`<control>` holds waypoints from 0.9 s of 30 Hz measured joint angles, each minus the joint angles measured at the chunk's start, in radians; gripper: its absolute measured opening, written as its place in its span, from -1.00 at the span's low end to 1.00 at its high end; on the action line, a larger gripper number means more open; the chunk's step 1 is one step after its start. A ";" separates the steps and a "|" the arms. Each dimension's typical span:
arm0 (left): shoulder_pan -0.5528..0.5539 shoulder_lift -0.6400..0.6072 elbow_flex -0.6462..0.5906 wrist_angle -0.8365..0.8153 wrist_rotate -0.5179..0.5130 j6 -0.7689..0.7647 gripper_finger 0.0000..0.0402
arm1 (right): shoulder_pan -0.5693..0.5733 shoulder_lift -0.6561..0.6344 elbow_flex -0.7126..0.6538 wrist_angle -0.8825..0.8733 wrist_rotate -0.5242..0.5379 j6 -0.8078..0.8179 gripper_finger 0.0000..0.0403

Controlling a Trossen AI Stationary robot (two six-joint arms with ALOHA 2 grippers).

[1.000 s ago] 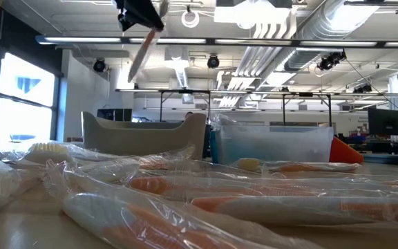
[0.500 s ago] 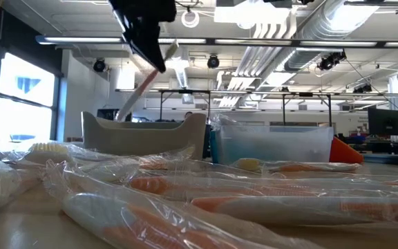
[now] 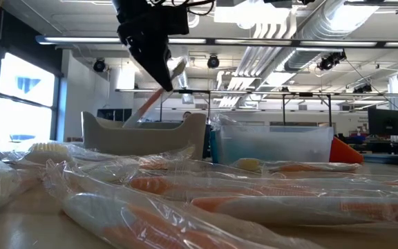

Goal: Pick & Place Toothbrushes
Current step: Put the orange toothbrush into the gray bin

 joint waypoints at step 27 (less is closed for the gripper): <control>-0.003 0.123 0.000 0.031 -0.022 0.028 -0.85 | 0.000 0.000 0.000 -0.009 -0.001 0.051 0.13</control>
